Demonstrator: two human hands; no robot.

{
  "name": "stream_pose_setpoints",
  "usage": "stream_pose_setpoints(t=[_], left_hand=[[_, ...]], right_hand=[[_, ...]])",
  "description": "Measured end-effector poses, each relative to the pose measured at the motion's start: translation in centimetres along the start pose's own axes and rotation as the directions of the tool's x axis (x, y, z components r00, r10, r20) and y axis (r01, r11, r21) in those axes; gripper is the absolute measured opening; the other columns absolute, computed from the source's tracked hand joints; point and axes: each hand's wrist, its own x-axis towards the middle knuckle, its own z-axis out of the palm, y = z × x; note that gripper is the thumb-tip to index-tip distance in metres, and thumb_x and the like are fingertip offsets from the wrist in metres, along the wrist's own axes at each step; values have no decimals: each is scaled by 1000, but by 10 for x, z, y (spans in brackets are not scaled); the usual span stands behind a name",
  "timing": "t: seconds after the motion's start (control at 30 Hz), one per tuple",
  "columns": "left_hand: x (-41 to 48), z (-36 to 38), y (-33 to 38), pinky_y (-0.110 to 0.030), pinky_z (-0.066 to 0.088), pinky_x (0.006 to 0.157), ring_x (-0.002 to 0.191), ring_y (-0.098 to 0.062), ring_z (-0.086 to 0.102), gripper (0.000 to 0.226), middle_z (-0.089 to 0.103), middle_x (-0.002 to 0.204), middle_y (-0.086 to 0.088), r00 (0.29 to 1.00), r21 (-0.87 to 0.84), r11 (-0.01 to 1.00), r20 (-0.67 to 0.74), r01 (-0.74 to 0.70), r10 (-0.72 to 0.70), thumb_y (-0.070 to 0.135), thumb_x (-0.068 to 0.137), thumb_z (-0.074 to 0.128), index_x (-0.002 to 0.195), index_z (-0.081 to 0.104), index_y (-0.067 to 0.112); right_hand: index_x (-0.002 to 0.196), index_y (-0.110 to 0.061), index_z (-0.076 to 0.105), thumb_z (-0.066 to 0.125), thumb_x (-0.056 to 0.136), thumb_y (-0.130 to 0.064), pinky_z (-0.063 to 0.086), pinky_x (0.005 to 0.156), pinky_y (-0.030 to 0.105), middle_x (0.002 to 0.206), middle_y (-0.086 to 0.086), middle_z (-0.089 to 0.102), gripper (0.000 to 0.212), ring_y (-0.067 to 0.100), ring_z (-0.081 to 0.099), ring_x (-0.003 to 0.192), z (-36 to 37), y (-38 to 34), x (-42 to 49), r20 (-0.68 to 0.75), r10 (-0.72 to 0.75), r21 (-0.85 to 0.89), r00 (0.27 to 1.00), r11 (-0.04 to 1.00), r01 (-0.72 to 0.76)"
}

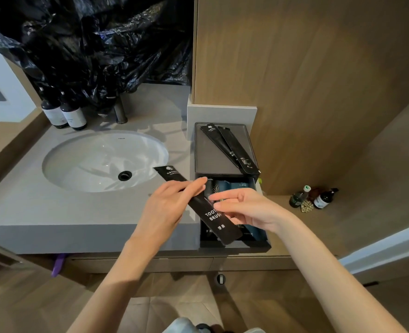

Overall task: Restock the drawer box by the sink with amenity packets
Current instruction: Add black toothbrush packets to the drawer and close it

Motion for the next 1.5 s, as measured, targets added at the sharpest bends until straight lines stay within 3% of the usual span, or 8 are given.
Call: stream_pose_setpoints(t=[0.17, 0.3, 0.47, 0.8, 1.0, 1.13, 1.33, 1.5], left_hand=[[4, 8, 3, -36, 30, 111, 129, -18, 45, 77, 62, 127, -5, 996, 54, 996, -30, -76, 78, -12, 72, 69, 139, 43, 16], [7, 14, 6, -42, 23, 117, 145, -16, 23, 76, 31, 154, 3, 983, -223, 957, 18, 183, -184, 12, 84, 68, 147, 28, 27], [-2, 28, 8, -37, 36, 110, 133, -13, 39, 56, 38, 146, 7, 802, -584, 573, 265, 575, -535, 25, 93, 57, 144, 34, 25], [-11, 68, 14, -35, 39, 106, 128, -23, 49, 67, 41, 148, -5, 597, -329, 521, 615, 788, -515, 32, 93, 57, 150, 25, 19], [-16, 83, 9, -35, 49, 97, 85, -12, 68, 60, 49, 144, -3, 592, -346, 496, 611, 796, -525, 19, 90, 61, 145, 37, 23], [-19, 85, 7, -32, 59, 71, 57, -11, 66, 57, 48, 145, 1, 574, -415, 397, 612, 819, -544, 13, 91, 60, 144, 40, 23], [-21, 87, 8, -29, 61, 64, 75, -3, 69, 57, 48, 145, 1, 574, -457, 349, 597, 818, -561, 12, 91, 61, 143, 41, 25], [-23, 92, 5, -41, 58, 82, 74, -17, 72, 57, 50, 143, 3, 595, -417, 425, 576, 804, -560, 17, 89, 62, 143, 42, 25]], right_hand=[[108, -10, 70, 68, 83, -3, 55, 56, 17, 93, 8, 76, 26, 14, 73, 80, 0, 6, -4, -6, 12, 82, 1000, 997, -11], [111, -6, 69, 67, 83, 1, 57, 66, 20, 94, 10, 76, 29, 13, 73, 80, -8, 18, -12, -62, -66, 99, 996, 993, 72], [111, -8, 69, 65, 85, 2, 55, 61, 16, 89, 6, 77, 28, 10, 73, 77, -28, 37, -28, -106, -20, 175, 994, 984, 38], [115, -1, 66, 63, 85, 5, 55, 57, 16, 92, 13, 74, 30, 11, 72, 70, -48, 61, -25, -189, 108, 215, 976, 974, -67], [120, -4, 65, 65, 86, 1, 57, 63, 19, 107, 13, 72, 34, 15, 71, 83, -46, 58, 6, -288, 110, 123, 951, 989, -78], [118, -6, 64, 63, 87, 2, 56, 60, 18, 100, 7, 72, 32, 12, 68, 80, -41, 58, 26, -357, 109, 51, 928, 994, -97], [119, -5, 60, 59, 89, 3, 57, 75, 27, 105, 11, 70, 31, 20, 65, 91, -37, 73, 52, -443, 93, -22, 892, 993, -114], [125, -11, 57, 60, 88, -1, 55, 89, 42, 90, 7, 63, 39, 22, 61, 84, -37, 83, 64, -510, 19, -190, 860, 973, -133]])
